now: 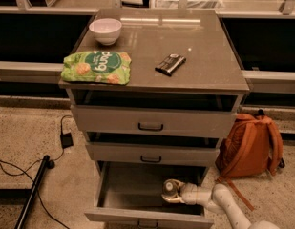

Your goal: Place blue plastic bottle into bottom drawer

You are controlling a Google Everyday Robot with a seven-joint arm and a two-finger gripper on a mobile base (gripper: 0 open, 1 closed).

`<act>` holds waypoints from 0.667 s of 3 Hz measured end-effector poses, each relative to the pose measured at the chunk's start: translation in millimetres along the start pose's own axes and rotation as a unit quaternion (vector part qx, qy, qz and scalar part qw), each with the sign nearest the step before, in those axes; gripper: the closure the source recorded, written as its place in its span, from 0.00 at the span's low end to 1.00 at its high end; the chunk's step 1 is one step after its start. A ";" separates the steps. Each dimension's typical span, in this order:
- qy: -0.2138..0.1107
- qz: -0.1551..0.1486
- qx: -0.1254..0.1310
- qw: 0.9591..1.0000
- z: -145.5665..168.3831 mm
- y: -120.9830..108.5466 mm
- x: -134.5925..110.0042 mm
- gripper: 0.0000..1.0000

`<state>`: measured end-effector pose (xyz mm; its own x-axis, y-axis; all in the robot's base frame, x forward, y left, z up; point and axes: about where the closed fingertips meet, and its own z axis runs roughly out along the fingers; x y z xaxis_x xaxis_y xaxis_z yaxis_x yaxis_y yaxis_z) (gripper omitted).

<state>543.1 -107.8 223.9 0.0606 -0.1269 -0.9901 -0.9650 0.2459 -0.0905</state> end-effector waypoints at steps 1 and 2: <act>0.000 0.000 0.000 1.000 0.0 0.0 0.0 0.06; 0.000 0.000 0.000 1.000 0.1 0.0 0.0 0.00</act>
Offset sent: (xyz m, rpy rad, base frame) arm 0.0000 0.0000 0.0000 0.0000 0.0000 0.0000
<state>543.1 -107.7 223.9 0.0605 -0.1268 -0.9901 -0.9651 0.2459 -0.0905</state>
